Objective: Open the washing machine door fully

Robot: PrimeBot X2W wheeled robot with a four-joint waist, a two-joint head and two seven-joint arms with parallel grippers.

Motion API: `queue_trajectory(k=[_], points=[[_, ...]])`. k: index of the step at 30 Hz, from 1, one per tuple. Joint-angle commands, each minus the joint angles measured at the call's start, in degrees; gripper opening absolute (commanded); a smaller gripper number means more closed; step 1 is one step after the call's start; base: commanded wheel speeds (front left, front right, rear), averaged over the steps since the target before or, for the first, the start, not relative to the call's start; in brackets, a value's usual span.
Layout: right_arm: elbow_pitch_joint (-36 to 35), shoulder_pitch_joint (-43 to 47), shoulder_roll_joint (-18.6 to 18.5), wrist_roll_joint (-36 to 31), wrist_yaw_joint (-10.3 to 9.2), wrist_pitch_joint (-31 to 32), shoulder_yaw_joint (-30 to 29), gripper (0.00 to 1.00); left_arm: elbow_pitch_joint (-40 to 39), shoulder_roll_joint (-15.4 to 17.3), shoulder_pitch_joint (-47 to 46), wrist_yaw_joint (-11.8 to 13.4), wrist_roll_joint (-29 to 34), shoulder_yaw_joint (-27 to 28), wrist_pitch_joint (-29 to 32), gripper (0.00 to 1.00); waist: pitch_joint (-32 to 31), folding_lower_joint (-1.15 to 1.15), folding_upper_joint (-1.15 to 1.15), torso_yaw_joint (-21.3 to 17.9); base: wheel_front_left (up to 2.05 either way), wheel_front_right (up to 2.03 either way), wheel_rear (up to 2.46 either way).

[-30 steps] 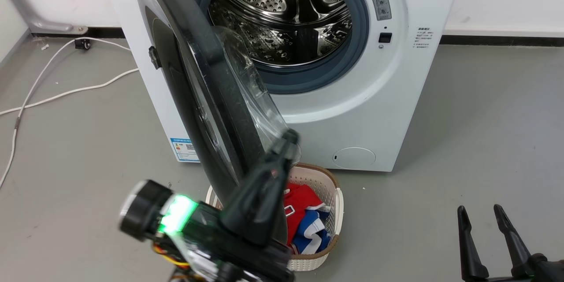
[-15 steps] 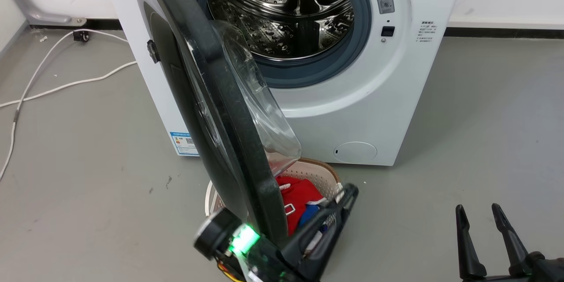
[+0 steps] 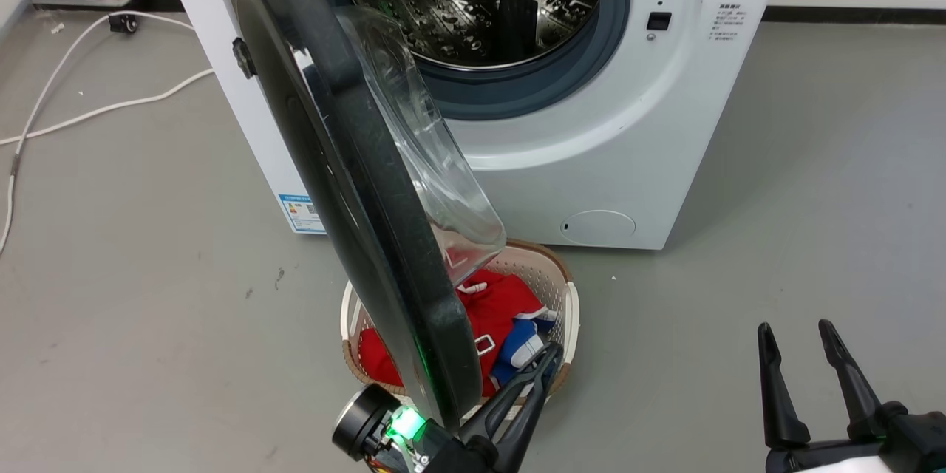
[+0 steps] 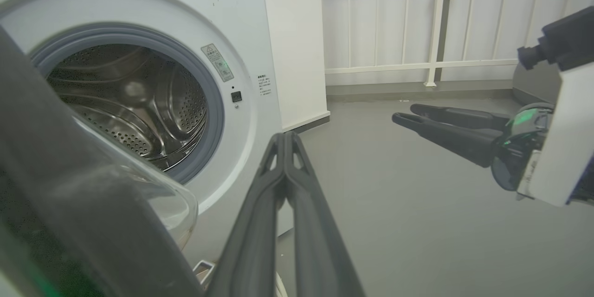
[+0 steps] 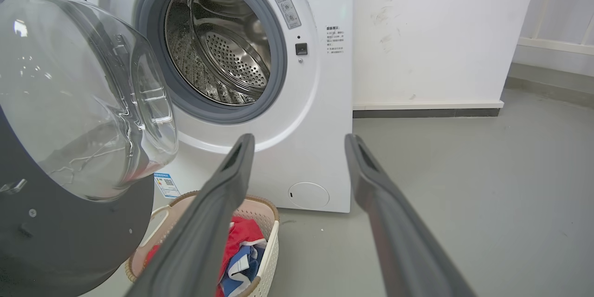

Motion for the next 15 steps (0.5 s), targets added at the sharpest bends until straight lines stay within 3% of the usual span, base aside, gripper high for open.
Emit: queue_trajectory(k=[1, 15], points=[[0.1, -0.9, 0.1, -0.5, 0.01, -0.1, 0.1, 1.0, 0.9, -0.4, 0.4, 0.2, -0.4, 0.4, -0.2, 0.0, 0.5, 0.0, 0.0, -0.1, 0.0, 0.0, 0.0], [1.5, -0.9, 0.1, -0.8, 0.01, -0.1, -0.1, 1.0, 6.9, -1.1, 3.8, 1.8, -2.0, 6.5, -0.2, 0.0, 1.3, 0.0, 0.0, 1.1, 0.0, 0.0, 0.0]])
